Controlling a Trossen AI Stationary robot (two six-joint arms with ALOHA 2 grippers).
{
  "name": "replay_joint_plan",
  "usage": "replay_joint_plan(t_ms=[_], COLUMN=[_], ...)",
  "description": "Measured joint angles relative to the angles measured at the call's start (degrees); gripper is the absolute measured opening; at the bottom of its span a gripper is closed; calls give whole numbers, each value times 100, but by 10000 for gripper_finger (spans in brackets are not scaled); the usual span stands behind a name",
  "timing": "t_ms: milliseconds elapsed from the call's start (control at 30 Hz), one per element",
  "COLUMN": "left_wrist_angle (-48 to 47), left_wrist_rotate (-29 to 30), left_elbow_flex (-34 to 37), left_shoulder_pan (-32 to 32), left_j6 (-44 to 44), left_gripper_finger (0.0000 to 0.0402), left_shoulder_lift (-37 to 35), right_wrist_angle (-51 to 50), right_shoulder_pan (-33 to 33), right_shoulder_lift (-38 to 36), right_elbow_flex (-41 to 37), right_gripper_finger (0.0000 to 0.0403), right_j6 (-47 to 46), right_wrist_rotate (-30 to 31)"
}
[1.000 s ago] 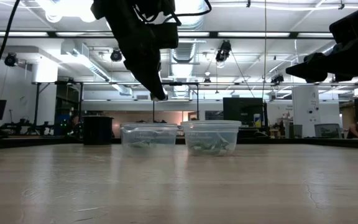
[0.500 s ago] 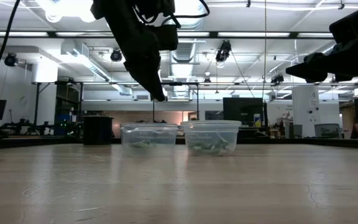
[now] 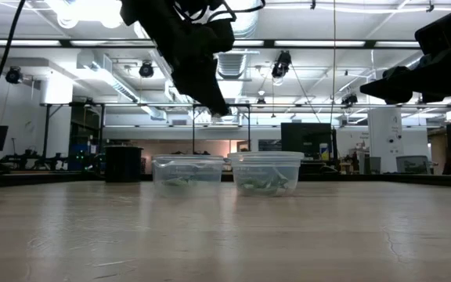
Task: Pick and place Stevia / Truvia into bins
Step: Put the green truvia packet into the left transparent container
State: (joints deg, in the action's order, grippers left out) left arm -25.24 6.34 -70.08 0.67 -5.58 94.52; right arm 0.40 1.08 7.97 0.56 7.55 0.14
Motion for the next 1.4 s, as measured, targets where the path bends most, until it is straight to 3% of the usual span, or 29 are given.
replay_joint_plan(t_ms=[233,633,1400], left_wrist_angle=[-2,-1132,-1125], left_wrist_rotate=[-1,-1,150], left_elbow_flex=[22,163,411], left_shoulder_pan=[0,0,0], left_j6=[0,-335,-311], left_gripper_finger=[22,22,22], left_shoulder_lift=[0,0,0], right_wrist_angle=[0,0,0], right_shoulder_pan=[2,1,0], right_shoulder_lift=[0,0,0], right_elbow_flex=[0,0,0], right_gripper_finger=[324,325,324], right_j6=[7,2,2], right_wrist_rotate=[-1,-2,-2])
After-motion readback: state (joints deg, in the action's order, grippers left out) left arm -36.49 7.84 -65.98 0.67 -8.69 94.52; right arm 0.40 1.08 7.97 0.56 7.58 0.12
